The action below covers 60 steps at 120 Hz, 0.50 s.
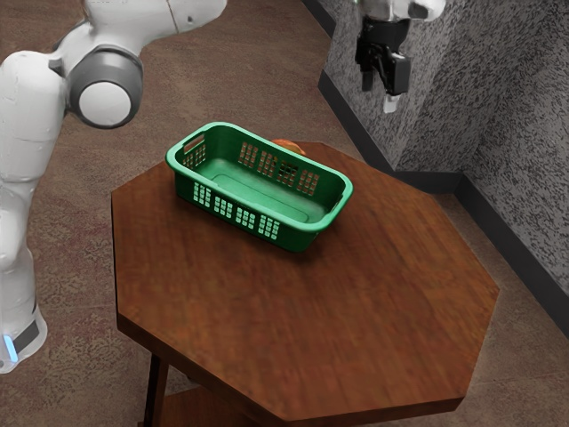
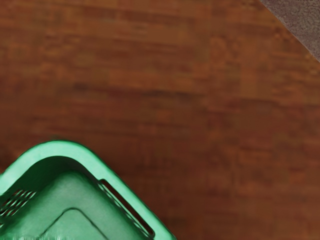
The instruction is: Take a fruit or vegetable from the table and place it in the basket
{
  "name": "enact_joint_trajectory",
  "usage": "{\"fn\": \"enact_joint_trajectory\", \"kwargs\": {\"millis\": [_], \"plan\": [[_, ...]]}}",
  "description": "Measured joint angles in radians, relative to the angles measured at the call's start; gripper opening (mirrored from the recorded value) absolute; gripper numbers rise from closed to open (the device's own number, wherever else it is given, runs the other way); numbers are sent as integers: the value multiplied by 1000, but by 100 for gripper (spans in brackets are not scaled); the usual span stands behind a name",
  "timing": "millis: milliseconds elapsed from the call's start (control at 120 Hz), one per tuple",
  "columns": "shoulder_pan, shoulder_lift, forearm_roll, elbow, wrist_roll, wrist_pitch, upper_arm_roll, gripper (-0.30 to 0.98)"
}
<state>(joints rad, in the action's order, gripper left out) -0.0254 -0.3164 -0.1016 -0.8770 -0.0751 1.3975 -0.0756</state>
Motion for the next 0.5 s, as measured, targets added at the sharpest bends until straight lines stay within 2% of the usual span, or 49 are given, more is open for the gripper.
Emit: {"fn": "enact_joint_trajectory", "kwargs": {"millis": [150,317,500], "plan": [[35,-123,-5,-9,-51,31,-107,69],[120,-268,-10,-3,-97,110,-130,69],[164,-298,-23,-5,-156,172,-135,69]]}}
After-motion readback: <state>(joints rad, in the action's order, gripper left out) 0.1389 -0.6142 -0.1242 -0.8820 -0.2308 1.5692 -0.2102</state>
